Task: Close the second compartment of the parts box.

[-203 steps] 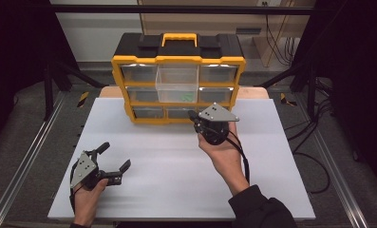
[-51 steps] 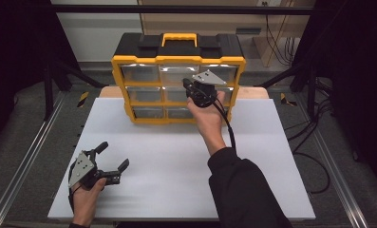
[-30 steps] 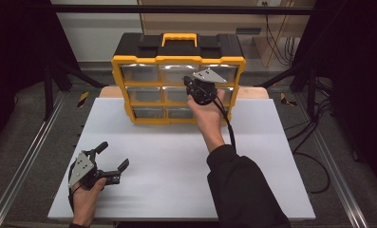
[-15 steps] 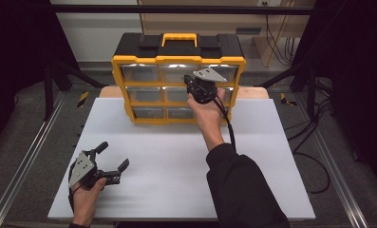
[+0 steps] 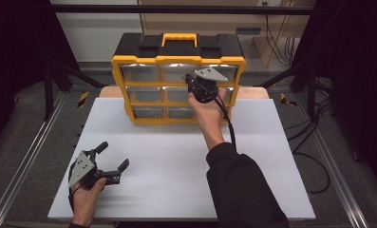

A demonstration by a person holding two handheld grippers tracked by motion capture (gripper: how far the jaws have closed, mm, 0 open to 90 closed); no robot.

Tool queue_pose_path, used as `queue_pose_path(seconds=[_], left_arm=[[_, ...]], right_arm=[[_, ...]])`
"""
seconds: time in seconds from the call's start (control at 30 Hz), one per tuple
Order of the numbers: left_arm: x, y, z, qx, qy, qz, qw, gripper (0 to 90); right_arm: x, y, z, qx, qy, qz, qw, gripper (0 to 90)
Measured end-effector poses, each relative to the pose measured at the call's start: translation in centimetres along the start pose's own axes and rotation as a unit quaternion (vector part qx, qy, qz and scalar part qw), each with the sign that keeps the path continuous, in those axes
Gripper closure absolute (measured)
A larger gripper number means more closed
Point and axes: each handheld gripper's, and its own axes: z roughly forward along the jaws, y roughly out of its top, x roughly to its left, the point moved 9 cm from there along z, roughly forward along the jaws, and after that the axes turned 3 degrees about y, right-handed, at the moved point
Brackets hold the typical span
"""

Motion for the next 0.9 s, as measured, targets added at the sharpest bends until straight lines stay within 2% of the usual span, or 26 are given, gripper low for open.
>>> queue_pose_path(seconds=[0.47,0.6,0.7,0.9], left_arm=[[0.02,0.0,-0.02,0.0,0.0,0.0,1.0,0.2],[0.02,-0.01,0.0,0.0,0.0,0.0,1.0,0.2],[-0.02,-0.01,0.01,0.0,0.0,0.0,1.0,0.2],[0.02,-0.03,-0.02,0.001,0.0,0.002,1.0,0.2]], right_arm=[[-0.12,-0.19,0.2,0.001,-0.003,0.008,1.0,90.0],[-0.1,-0.26,0.26,0.002,-0.002,0.002,1.0,90.0],[-0.04,-0.32,0.29,0.002,-0.004,0.009,1.0,90.0],[-0.11,-0.42,0.21,0.003,-0.001,0.003,1.0,90.0]])
